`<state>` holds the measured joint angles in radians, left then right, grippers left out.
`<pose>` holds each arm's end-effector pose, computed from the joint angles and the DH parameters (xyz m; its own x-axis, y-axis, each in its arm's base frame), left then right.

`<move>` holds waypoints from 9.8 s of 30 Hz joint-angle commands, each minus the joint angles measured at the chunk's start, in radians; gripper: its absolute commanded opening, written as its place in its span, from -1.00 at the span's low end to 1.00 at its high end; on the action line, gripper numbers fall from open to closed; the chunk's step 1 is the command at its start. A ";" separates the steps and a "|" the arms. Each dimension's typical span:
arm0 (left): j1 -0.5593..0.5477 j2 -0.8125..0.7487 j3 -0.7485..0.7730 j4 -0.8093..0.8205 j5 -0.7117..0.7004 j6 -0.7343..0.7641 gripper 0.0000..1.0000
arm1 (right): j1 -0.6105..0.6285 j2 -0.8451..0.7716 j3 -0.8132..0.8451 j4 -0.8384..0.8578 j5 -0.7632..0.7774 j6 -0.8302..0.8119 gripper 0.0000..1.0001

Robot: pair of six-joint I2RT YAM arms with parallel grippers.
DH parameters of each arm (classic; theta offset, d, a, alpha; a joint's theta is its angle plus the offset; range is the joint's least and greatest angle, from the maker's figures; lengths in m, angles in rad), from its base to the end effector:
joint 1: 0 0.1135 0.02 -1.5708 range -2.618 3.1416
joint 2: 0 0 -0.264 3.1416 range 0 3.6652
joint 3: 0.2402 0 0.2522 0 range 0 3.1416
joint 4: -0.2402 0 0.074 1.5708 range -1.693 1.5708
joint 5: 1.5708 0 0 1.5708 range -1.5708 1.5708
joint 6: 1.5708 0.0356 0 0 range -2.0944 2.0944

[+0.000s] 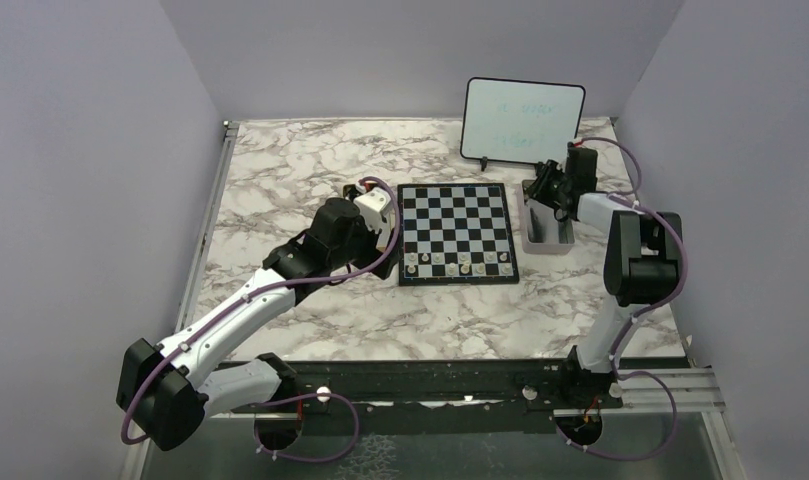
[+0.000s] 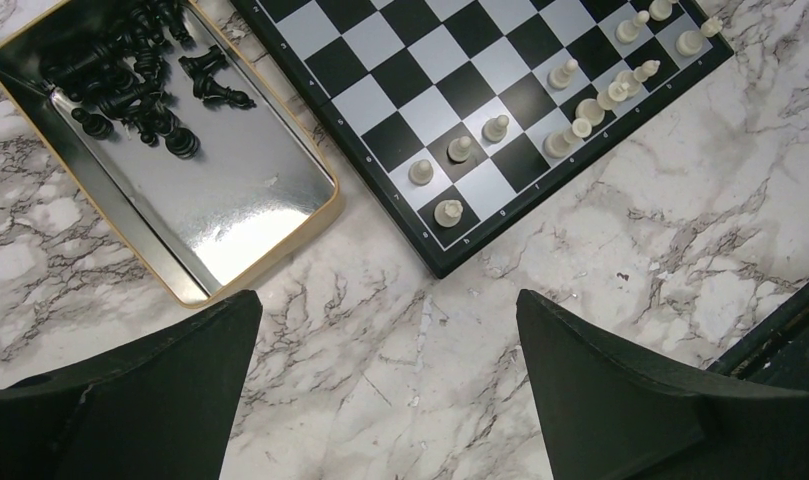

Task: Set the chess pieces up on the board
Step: Pick up the chess piece from the storage box, then place the chess piece on the chessboard.

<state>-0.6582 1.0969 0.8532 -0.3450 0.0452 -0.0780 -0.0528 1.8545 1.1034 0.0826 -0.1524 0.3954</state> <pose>0.1911 -0.1498 0.2867 -0.4879 0.2788 -0.8272 0.6046 0.7914 -0.0898 0.3993 -0.0157 0.1760 -0.5969 0.4128 -0.6880 0.1768 0.9041 0.3891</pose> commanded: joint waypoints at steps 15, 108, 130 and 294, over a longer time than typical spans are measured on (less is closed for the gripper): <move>0.010 -0.005 -0.003 0.001 0.003 0.029 0.98 | -0.006 0.095 0.096 -0.164 0.025 -0.167 -0.36; 0.084 0.190 0.145 0.426 0.382 -0.593 0.11 | 0.404 -0.606 -0.256 -0.021 -0.300 0.185 -0.83; 0.071 0.338 0.135 0.599 0.459 -0.779 0.00 | 0.478 -0.684 -0.315 0.057 -0.322 0.260 -0.83; -0.267 0.885 0.668 -0.279 -0.203 -0.260 -0.48 | 0.478 -1.216 -0.419 -0.325 0.119 0.032 1.00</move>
<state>-0.9142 1.9728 1.4921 -0.6266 -0.1253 -0.3500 0.4198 0.6495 0.6857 -0.2344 -0.0486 0.4328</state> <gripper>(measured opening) 0.237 0.998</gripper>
